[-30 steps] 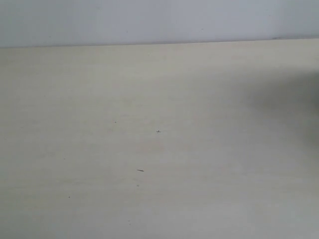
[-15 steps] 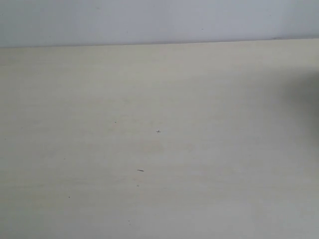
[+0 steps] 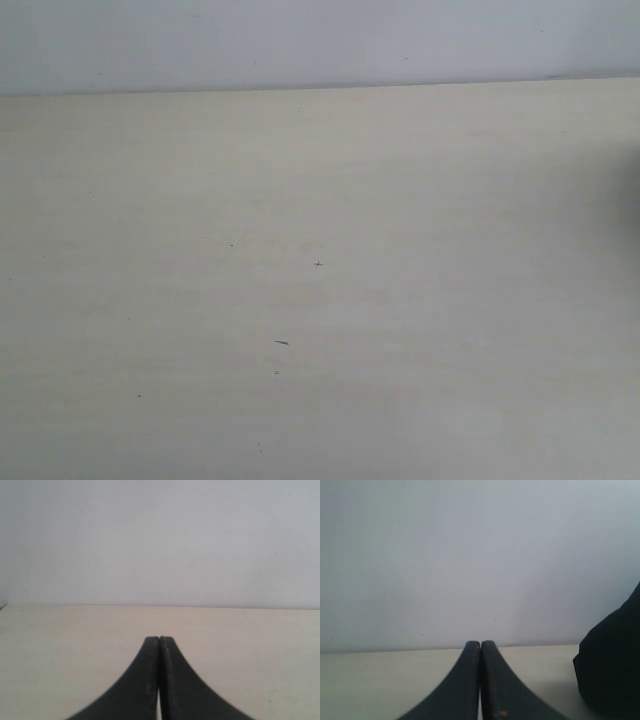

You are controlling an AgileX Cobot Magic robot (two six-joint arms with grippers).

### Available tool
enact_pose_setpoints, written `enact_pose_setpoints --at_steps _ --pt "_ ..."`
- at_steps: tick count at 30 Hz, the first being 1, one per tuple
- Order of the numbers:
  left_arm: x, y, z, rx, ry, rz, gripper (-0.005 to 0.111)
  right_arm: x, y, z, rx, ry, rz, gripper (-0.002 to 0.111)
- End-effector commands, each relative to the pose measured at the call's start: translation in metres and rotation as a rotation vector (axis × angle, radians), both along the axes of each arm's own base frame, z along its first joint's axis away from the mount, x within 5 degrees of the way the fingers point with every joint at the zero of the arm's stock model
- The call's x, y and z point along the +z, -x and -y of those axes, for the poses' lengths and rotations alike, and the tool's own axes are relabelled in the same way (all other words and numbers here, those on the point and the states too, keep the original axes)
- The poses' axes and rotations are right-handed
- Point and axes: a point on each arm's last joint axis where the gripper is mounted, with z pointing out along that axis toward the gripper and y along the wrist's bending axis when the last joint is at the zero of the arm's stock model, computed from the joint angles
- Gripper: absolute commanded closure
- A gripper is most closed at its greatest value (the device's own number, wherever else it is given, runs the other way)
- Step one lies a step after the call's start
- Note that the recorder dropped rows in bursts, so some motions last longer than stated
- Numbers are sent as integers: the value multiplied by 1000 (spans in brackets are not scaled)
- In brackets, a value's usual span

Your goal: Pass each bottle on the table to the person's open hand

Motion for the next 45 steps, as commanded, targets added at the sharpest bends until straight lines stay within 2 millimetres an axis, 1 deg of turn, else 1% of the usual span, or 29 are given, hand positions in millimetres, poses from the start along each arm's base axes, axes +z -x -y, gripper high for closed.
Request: enact_pose_setpoints --at_steps 1,7,11,14,16,23,45 --pt "1 1 0 -3 1 12 107 -10 1 1 -12 -18 -79 108" --pt "1 1 0 -3 1 12 107 -10 1 1 -12 -22 -88 108" --pt "1 1 0 -3 1 12 107 -15 1 1 -14 -32 -140 108" --pt "1 1 0 -3 1 12 107 -15 1 1 -12 -124 -135 108" --pt "1 1 0 -3 1 12 107 -15 1 1 -11 -152 -134 108" --pt "1 1 0 -3 1 12 107 -15 1 1 -17 -112 -135 108" --pt "1 1 0 -3 1 12 107 -15 1 1 -15 -128 -133 108"
